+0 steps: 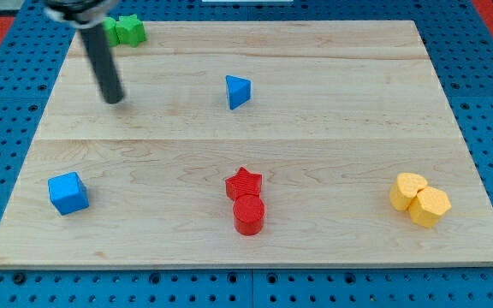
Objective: Push the blue cube towards bottom of blue triangle
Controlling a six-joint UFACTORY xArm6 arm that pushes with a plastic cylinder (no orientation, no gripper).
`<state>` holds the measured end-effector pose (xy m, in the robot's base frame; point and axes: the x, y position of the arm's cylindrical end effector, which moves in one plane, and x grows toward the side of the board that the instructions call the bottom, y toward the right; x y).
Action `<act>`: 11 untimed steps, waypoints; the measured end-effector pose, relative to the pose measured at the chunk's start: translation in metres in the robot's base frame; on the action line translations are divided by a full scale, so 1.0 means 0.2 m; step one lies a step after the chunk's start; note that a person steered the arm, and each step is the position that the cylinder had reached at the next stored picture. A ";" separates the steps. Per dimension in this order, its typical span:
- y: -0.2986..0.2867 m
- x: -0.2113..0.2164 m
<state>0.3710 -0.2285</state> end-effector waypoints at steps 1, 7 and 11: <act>-0.37 0.15; 0.10 0.81; 0.38 0.62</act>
<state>0.4950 -0.1532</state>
